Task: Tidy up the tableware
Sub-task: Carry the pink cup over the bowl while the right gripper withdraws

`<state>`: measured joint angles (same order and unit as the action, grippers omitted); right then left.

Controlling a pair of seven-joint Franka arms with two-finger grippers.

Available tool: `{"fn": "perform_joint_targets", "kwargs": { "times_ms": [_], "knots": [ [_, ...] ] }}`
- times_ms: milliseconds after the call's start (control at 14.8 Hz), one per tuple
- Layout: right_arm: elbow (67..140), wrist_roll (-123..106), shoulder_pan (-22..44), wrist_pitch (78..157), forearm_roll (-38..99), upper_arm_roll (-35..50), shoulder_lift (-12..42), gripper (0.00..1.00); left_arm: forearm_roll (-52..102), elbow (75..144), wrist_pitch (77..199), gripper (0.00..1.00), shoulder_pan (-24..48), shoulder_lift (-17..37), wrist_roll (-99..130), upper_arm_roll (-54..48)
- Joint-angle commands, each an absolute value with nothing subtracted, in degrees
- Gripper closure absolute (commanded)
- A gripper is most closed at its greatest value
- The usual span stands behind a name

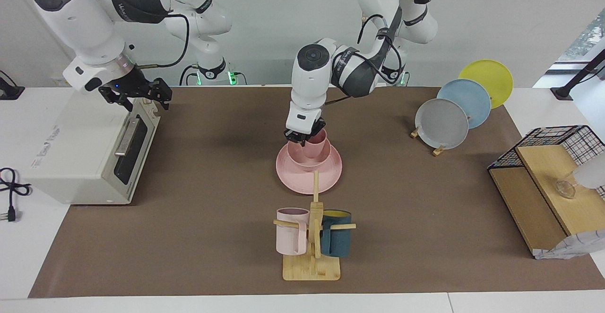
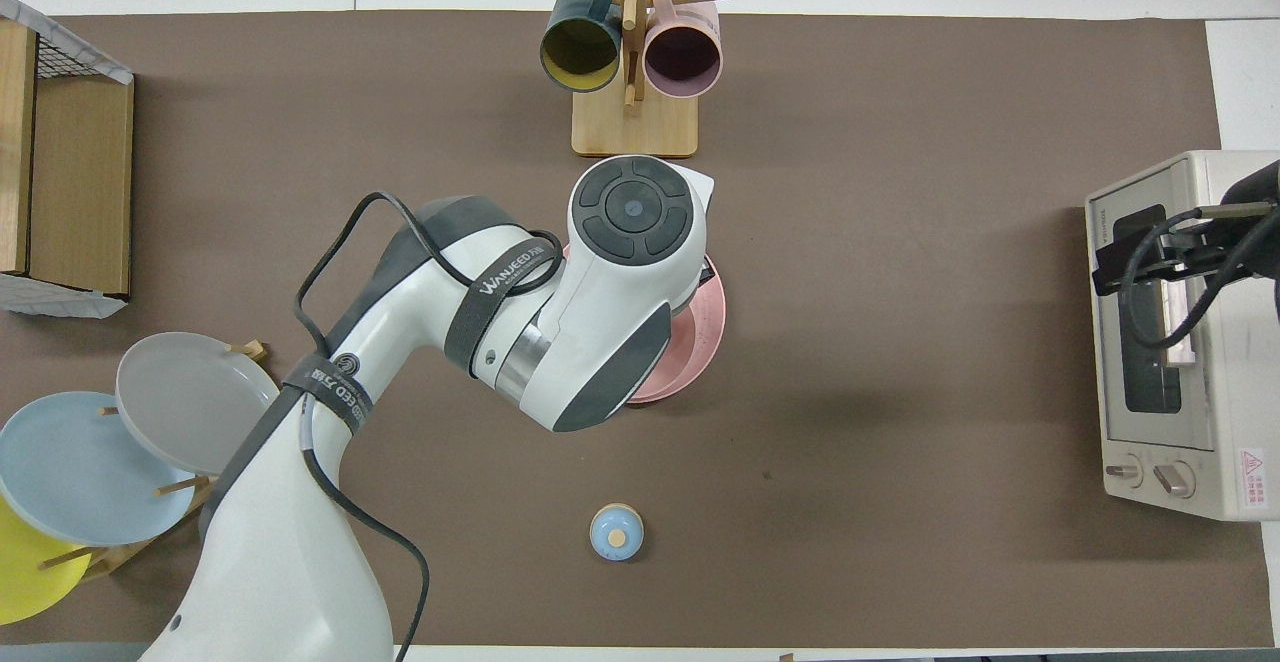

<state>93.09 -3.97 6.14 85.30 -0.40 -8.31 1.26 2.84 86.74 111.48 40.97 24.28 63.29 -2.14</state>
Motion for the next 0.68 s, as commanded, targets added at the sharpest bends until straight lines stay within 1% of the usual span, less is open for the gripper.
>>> {"fn": "perform_joint_targets", "kwargs": {
  "times_ms": [0,135,270,405,473,541,608],
  "knots": [
    [96.3,-4.1,5.5,85.3,-0.2,-8.0,-1.5,0.0,0.7,87.5,113.9,1.0,42.2,25.0,65.0,-1.5],
    [96.0,-4.7,5.4,86.3,-0.2,-7.9,-1.2,0.0,0.5,88.7,115.3,1.0,42.2,25.4,65.0,-1.5],
    [96.0,-4.7,2.8,86.5,-0.3,-6.5,-1.1,0.0,0.5,90.1,117.6,1.0,42.8,25.3,65.0,-1.5],
    [95.8,-4.8,1.5,87.2,-0.2,-5.5,-1.1,0.0,0.5,90.1,117.9,1.0,42.7,25.3,64.5,-1.5],
    [95.6,-4.9,1.5,87.4,-0.3,-5.4,-0.9,0.0,0.4,89.9,117.9,0.8,42.6,25.3,64.3,-1.4],
    [95.2,-4.8,1.5,87.4,-0.3,-5.4,-0.8,0.0,0.4,89.7,117.6,0.18,42.6,25.3,64.3,-1.2],
    [94.9,-4.8,1.5,87.5,-0.2,-5.4,-0.7,0.0,-0.9,89.6,117.2,0.0,42.7,25.3,64.3,-1.2]
  ]
}}
